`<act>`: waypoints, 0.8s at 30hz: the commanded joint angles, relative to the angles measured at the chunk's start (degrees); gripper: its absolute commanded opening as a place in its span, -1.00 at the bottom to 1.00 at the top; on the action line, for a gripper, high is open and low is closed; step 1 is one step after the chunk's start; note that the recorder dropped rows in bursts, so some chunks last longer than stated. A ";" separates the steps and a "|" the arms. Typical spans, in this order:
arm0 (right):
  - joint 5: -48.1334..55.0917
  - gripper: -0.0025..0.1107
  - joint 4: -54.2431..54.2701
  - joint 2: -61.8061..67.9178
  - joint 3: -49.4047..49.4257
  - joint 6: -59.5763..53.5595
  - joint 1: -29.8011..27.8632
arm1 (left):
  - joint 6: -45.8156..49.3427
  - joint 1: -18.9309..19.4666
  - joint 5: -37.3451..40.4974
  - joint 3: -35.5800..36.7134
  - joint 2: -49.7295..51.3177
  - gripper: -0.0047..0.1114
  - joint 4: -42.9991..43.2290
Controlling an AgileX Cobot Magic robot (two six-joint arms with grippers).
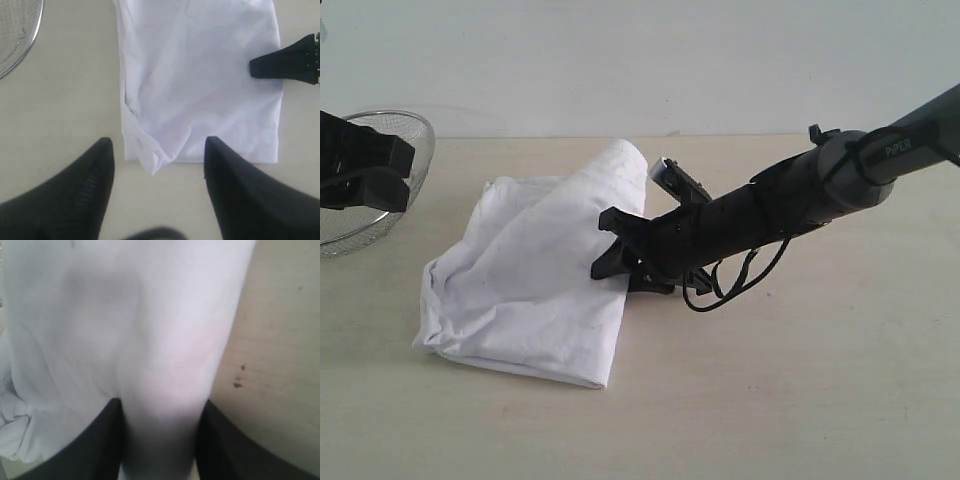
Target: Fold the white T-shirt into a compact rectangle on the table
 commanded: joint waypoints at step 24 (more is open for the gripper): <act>19.36 -0.96 -38.11 -12.42 1.23 18.33 -14.51 | 14.50 -0.19 -1.08 0.41 -0.15 -0.16 -25.33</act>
